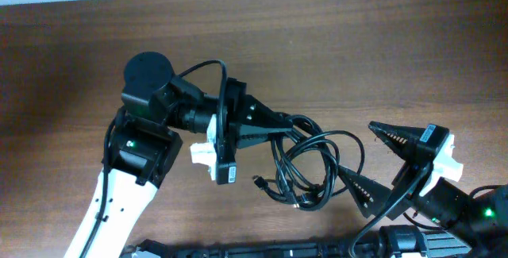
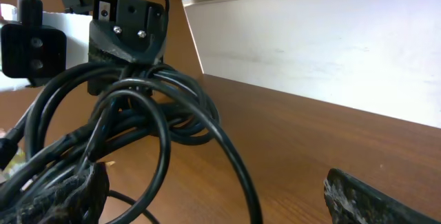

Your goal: Untangle cables

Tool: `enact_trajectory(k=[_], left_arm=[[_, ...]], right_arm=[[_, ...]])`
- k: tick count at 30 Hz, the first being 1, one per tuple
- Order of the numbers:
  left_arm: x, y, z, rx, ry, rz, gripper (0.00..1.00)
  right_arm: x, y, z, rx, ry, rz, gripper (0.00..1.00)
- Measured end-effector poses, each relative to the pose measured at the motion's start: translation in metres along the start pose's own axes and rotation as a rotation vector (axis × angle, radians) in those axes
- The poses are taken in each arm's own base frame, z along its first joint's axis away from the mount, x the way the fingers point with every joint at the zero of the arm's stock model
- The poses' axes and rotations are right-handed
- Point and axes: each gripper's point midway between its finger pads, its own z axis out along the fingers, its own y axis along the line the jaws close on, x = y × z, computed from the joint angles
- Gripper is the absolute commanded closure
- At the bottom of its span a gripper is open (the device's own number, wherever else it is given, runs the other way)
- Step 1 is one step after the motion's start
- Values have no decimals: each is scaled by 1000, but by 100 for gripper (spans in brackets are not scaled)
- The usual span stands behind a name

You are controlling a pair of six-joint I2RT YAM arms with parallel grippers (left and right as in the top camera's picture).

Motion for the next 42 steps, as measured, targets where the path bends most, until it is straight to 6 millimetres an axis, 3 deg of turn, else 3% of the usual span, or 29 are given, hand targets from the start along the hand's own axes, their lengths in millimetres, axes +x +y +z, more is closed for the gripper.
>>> enact_trajectory(k=[17, 25, 42], left_arm=[[4, 2, 0, -11, 25, 3, 100], [14, 8, -12, -39, 78, 13, 100], [-4, -1, -4, 8, -21, 16, 100]], right_arm=[[0, 0, 0, 1, 0, 0, 1], [0, 0, 0, -1, 0, 0, 1], [0, 0, 0, -1, 0, 0, 1]])
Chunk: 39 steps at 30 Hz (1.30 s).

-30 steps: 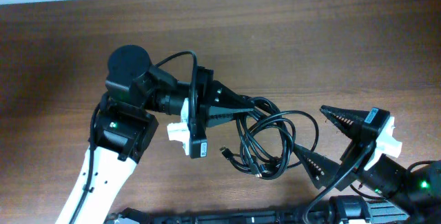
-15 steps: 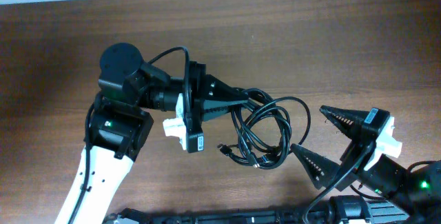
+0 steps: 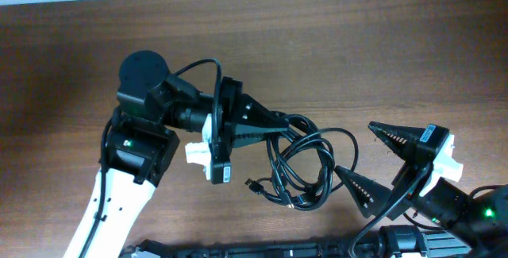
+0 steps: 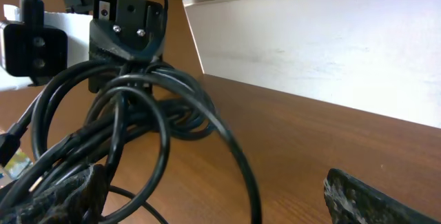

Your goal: Untangle cables

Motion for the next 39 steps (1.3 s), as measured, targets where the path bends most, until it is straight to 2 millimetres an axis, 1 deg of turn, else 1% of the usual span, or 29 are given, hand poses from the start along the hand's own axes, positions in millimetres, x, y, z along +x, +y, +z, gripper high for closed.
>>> enact_trajectory(k=[4, 7, 12, 16, 18, 21, 24, 27, 30, 33, 34, 39], left_arm=[[-9, -4, 13, 22, -44, 1, 100], [-11, -5, 20, 21, -42, 3, 100], [-6, -2, 22, 6, -10, 5, 100], [-7, -1, 22, 5, -11, 14, 100], [-10, -1, 22, 8, -24, 28, 100], [-15, -2, 22, 19, -53, 45, 100], [-21, -5, 22, 35, -88, 47, 100], [-23, -6, 22, 42, -102, 49, 100], [-24, -7, 22, 44, -108, 49, 100], [-24, -7, 22, 45, -108, 43, 100], [-24, -7, 22, 46, -109, 37, 100], [-23, -10, 22, 52, -108, -4, 100]], right_arm=[[0, 0, 0, 0, 0, 0, 1], [0, 0, 0, 1, 1, 1, 1], [1, 0, 0, 1, 3, 3, 1], [2, 0, 0, 2, 6, -1, 1], [8, -5, 0, 28, 27, 3, 1], [23, -25, -3, 145, 79, 26, 1], [33, -58, -12, 341, 109, 26, 1], [32, -82, -23, 496, 107, 5, 1], [29, -108, -40, 673, 100, -10, 1], [26, -123, -54, 797, 91, -21, 1], [24, -132, -63, 872, 83, -28, 1], [16, -152, -93, 1085, 60, -49, 1]])
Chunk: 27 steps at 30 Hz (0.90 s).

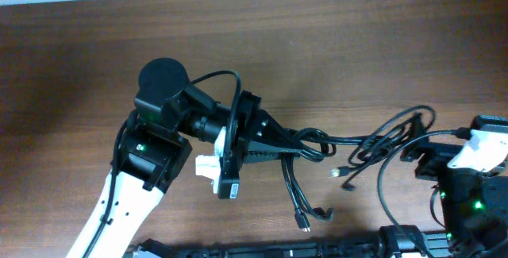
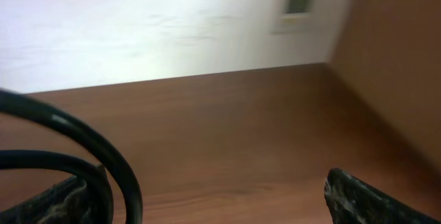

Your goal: Untangle cables

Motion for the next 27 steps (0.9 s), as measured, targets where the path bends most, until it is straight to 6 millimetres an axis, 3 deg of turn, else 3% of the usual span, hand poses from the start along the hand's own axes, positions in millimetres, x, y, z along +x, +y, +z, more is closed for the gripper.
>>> enact_trajectory(k=[7, 16, 22, 25, 26, 27], left_arm=[[8, 3, -12, -21, 42, -11, 100], [17, 8, -30, -46, 90, -28, 100], [21, 10, -39, -61, 113, -72, 100], [20, 9, -40, -63, 110, -107, 100], [20, 9, -41, -64, 110, -116, 100], [20, 9, -42, -64, 111, -121, 100]], right_arm=[[-2, -39, -5, 229, -10, -1, 1], [-4, -54, -9, 320, -20, -5, 1], [-35, -62, -14, 371, -144, 7, 1], [-46, -49, -12, 296, -180, -50, 0], [-48, -43, -10, 263, -185, -73, 9], [-49, -33, -8, 207, -186, -123, 30]])
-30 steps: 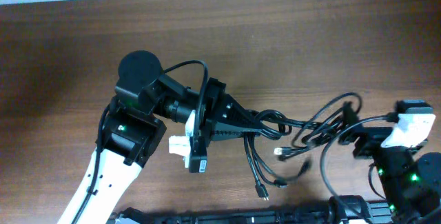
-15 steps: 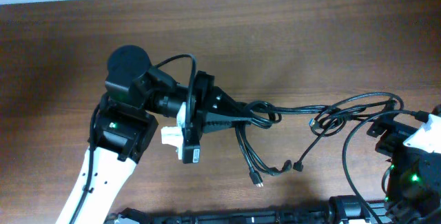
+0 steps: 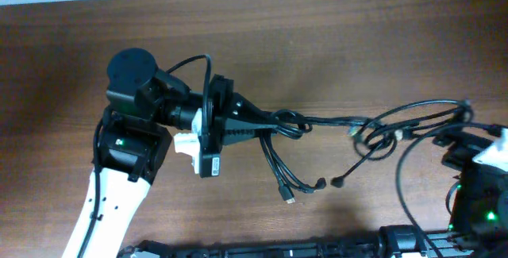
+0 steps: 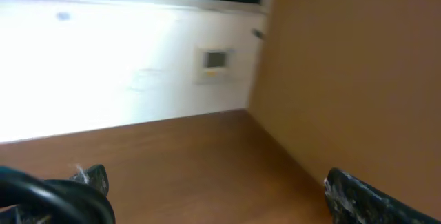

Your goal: Untangle cables

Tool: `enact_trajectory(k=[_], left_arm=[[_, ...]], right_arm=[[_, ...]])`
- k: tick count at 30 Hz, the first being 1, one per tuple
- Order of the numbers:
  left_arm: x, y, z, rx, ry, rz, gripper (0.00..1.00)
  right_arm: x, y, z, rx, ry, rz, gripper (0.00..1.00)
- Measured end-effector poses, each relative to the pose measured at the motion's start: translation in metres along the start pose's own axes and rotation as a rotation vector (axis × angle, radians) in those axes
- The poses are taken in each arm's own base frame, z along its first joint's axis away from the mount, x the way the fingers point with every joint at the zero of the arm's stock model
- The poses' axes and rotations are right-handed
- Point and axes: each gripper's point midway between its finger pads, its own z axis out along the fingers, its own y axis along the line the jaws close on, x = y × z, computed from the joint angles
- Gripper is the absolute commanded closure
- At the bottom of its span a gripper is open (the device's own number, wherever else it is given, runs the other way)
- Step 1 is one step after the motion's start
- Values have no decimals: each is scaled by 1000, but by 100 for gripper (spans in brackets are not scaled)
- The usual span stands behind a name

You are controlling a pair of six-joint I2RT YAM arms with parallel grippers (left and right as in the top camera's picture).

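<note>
A tangle of black cables (image 3: 349,123) stretches across the wooden table (image 3: 357,44). My left gripper (image 3: 270,121) points right and is shut on the knotted end of the bundle (image 3: 292,120). Three loose plug ends (image 3: 317,183) trail below it. Long loops (image 3: 413,115) run to the far right, where my right arm (image 3: 476,163) sits at the table's edge. In the right wrist view my right gripper (image 4: 213,186) stands wide open, with one black cable (image 4: 41,196) lying against its left finger (image 4: 93,179). Nothing lies between the fingers.
A white wall with a small wall plate (image 4: 215,60) and a brown panel (image 4: 358,65) lie beyond the table in the right wrist view. A black rail (image 3: 262,250) runs along the table's front edge.
My left gripper has moved left and slightly up with the knot. My right arm has shifted further right. The strands between them are drawn out longer and straighter, and the loose ends have shifted.
At first the cables lay as one coiled tangle between the grippers, my left gripper shut on it and my open right gripper's finger inside the loops. Then both had barely shifted. Later my right arm was at the table's right edge with loops pulled out, now stretched further.
</note>
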Motion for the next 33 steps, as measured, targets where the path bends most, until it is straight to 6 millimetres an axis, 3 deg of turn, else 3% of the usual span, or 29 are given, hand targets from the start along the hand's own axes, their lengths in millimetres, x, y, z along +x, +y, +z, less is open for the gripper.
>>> enact_trajectory(k=[2, 3, 7, 13, 18, 25, 30, 33], left_arm=[[0, 0, -1, -1, 2, -7, 100], [1, 0, -2, -3, 4, -13, 100], [2, 1, -4, -7, 11, -19, 100], [8, 5, -8, -30, 45, -52, 100], [18, 10, -9, -71, 96, -189, 100], [29, -10, -9, -66, 122, -499, 100], [29, -19, -5, -49, 116, -582, 100], [24, -22, 1, -27, 95, -580, 100]], right_arm=[[-1, 25, -2, -142, -19, -102, 94], [-1, 30, -3, -175, -24, -126, 96], [10, 56, -9, -330, -5, -206, 96], [12, 67, -13, -398, -21, -261, 96], [-24, 80, -21, -458, -220, -396, 96], [-94, 91, -49, -492, -587, -469, 96], [-117, 94, -66, -517, -719, -452, 96], [-119, 95, -69, -550, -711, -388, 96]])
